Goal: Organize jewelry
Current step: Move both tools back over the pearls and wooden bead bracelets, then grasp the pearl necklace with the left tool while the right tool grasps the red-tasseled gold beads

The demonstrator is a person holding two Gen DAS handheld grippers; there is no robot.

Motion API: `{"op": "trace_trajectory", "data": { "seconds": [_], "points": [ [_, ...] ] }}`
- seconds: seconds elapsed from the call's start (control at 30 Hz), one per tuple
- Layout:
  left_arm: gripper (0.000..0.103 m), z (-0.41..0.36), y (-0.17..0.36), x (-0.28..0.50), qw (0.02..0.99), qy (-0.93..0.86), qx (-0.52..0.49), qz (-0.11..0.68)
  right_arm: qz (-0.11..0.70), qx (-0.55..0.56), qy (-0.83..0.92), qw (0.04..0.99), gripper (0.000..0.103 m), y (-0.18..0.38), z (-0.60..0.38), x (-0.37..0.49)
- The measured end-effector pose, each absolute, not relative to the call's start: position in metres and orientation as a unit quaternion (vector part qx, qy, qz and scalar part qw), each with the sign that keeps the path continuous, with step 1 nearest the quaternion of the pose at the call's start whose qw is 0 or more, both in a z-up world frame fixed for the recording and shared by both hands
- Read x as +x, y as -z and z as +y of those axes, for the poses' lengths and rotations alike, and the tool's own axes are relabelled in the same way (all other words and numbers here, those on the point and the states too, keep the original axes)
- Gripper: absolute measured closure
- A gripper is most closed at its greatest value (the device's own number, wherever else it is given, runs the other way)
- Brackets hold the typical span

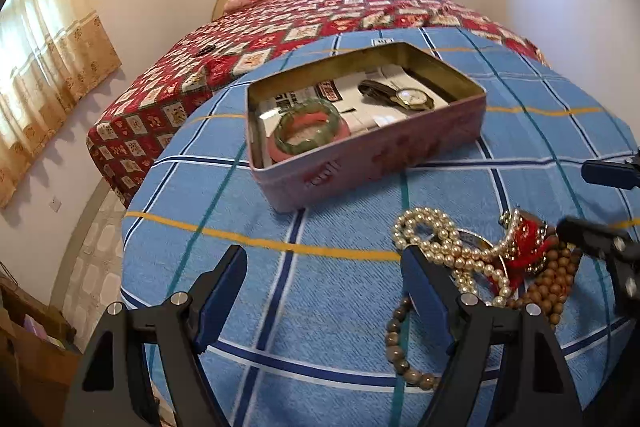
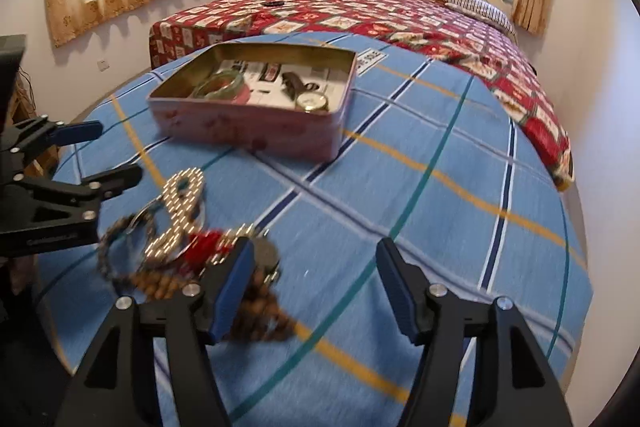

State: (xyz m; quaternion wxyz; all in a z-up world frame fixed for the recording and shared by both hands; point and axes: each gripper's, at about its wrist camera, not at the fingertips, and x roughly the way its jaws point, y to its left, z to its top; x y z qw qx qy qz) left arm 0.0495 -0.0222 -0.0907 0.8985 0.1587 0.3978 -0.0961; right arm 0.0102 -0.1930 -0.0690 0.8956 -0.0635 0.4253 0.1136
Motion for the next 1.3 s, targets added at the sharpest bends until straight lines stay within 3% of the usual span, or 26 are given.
{"op": "trace_trajectory", "data": {
  "seconds": [0.23,0.33,0.83,0.87,0.93,0.97,1.0,1.13,1.2,1.3],
  "points": [
    [0.023,-0.03,0.105,0.049,0.895,0.092,0.181,0.398,0.428,-0.094,-0.129,0.89,0.034,0.081,-0.178,0.008],
    [0.016,-0.025,0.107,0.058,0.898,0.069,0.195,0.388,0.429,-0.09,-0.099,0.894,0.032,0.084,-0.188,0.019],
    [0.017,0.004,0.111,0.074,0.898,0.051,0.158,0.408,0.424,-0.057,-0.057,0.902,0.032,0.083,-0.213,0.026],
    [0.019,0.002,0.111,0.073,0.898,0.054,0.159,0.407,0.425,-0.056,-0.067,0.901,0.037,0.082,-0.211,0.026],
    [0.03,0.001,0.11,0.072,0.898,0.064,0.156,0.407,0.428,-0.047,-0.081,0.899,0.052,0.081,-0.208,0.027],
    [0.046,0.001,0.11,0.072,0.897,0.068,0.152,0.409,0.429,-0.044,-0.082,0.899,0.054,0.081,-0.208,0.027],
    [0.055,0.002,0.11,0.074,0.896,0.073,0.147,0.413,0.43,-0.042,-0.083,0.898,0.056,0.082,-0.208,0.027],
    [0.07,0.001,0.11,0.074,0.893,0.093,0.138,0.418,0.432,-0.032,-0.095,0.896,0.063,0.081,-0.205,0.03],
    [0.087,-0.002,0.11,0.072,0.891,0.105,0.138,0.419,0.432,-0.029,-0.104,0.895,0.063,0.079,-0.201,0.032],
    [0.096,-0.005,0.11,0.072,0.89,0.117,0.136,0.42,0.428,-0.024,-0.125,0.895,0.063,0.076,-0.192,0.034]
  ]
}}
